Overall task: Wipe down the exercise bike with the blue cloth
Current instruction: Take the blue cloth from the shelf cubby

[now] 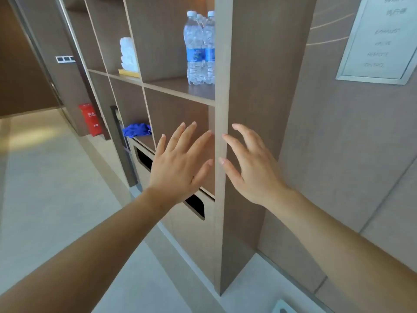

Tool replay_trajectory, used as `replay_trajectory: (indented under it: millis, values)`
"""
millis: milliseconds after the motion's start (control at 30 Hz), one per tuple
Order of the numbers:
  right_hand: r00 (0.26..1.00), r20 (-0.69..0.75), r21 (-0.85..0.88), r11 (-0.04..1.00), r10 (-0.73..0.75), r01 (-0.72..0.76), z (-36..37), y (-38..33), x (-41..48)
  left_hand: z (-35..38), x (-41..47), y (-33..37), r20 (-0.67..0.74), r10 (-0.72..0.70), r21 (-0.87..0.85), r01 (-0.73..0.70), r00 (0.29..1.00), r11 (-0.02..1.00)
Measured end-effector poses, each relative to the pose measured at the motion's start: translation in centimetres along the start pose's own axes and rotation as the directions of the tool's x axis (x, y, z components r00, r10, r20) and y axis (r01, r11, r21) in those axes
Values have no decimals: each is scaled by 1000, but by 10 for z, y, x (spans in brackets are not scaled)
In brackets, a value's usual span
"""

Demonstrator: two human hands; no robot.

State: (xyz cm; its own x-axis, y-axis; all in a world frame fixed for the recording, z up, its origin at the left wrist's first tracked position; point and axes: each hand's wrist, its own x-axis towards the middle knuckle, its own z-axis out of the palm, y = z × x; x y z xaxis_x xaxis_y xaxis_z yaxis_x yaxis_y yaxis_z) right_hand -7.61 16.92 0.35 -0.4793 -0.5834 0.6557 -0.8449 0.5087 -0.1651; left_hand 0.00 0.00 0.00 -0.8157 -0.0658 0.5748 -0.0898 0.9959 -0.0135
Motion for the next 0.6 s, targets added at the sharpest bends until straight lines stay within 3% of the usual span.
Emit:
replay_trajectory:
  millis: [167,400,600]
  values:
    - [999,36,79,997,-21,18,60,-25,48,16,4,-72,-18,-58,54,59,998,997]
    - [998,-7,238,969,-63,63,169,-78,135,27,23,-205,68,-84,100,77,994,992]
    - [993,-77,276,955,-93,111,253,-127,202,42,33,-316,86,-75,140,62,994,988]
